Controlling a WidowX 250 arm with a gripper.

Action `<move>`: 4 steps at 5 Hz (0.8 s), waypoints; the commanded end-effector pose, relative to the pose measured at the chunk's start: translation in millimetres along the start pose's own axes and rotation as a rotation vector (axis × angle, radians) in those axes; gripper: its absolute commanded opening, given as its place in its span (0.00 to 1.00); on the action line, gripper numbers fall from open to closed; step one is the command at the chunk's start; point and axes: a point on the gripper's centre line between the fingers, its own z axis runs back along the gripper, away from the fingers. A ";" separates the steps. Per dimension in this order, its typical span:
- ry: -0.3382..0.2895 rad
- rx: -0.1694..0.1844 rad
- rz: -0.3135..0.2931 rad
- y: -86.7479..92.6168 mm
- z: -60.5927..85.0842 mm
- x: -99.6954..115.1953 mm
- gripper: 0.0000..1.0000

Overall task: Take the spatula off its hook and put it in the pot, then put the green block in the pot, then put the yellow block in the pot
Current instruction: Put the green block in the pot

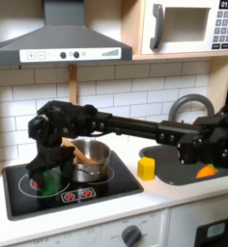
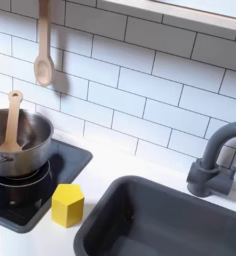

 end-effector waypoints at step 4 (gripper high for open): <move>0.007 0.043 0.020 10.6 -10.1 9.2 1.00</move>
